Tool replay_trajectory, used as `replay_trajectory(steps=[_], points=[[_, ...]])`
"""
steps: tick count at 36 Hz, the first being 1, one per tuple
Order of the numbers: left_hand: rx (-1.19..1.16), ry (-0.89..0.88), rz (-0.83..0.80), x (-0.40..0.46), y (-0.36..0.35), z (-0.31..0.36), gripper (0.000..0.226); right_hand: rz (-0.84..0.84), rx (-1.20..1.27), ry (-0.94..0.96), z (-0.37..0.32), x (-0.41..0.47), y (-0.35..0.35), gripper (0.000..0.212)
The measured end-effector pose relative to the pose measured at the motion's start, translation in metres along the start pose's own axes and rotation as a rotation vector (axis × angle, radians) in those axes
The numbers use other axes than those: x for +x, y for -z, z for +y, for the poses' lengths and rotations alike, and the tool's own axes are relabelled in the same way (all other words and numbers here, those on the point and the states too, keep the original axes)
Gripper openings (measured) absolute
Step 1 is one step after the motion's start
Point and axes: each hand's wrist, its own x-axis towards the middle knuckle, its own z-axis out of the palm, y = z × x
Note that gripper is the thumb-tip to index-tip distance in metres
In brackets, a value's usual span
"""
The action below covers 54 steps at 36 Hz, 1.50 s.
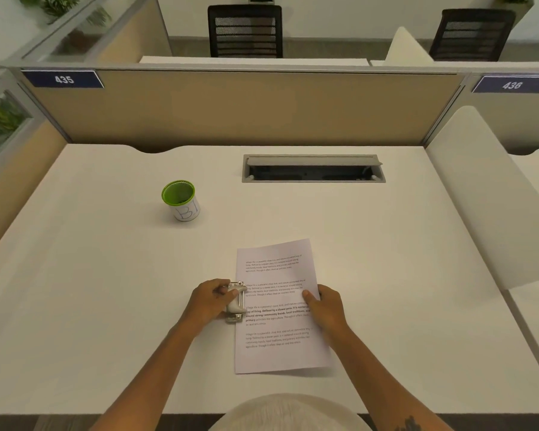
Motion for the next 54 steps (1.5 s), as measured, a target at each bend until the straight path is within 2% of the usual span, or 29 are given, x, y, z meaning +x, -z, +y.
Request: replay_trajectory(steps=[2, 5, 8, 12, 20, 30, 34, 47, 54], points=[[0.021, -0.006, 0.0, 0.002, 0.0, 0.0, 0.037, -0.001, -0.005, -0.002, 0.0, 0.001, 0.0, 0.018], [0.19, -0.054, 0.082, 0.005, -0.001, 0.004, 0.025, -0.01, -0.01, -0.005, -0.001, 0.001, 0.0, 0.02], [0.342, -0.157, 0.233, 0.01, -0.006, 0.006, 0.043, -0.015, -0.005, -0.007, -0.003, -0.001, 0.0, 0.02], [0.513, -0.129, 0.405, 0.026, -0.021, 0.01, 0.041, -0.016, 0.009, -0.015, -0.004, -0.003, -0.001, 0.02], [0.487, -0.019, 0.418, 0.038, -0.047, 0.019, 0.059, -0.014, -0.004, -0.033, -0.006, -0.005, -0.001, 0.019], [0.588, -0.078, 0.524, 0.041, -0.057, 0.005, 0.075, 0.009, -0.054, -0.045, -0.01, -0.006, -0.004, 0.019], [0.608, -0.09, 0.547, 0.046, -0.058, -0.003, 0.07, 0.015, -0.092, -0.047, -0.01, -0.004, -0.005, 0.02], [0.767, -0.088, 0.591, 0.061, -0.06, -0.02, 0.076, 0.03, -0.102, -0.078, -0.006, 0.005, -0.007, 0.017], [0.765, -0.09, 0.596, 0.063, -0.06, -0.022, 0.074, 0.042, -0.109, -0.078, -0.003, 0.009, -0.009, 0.016]])
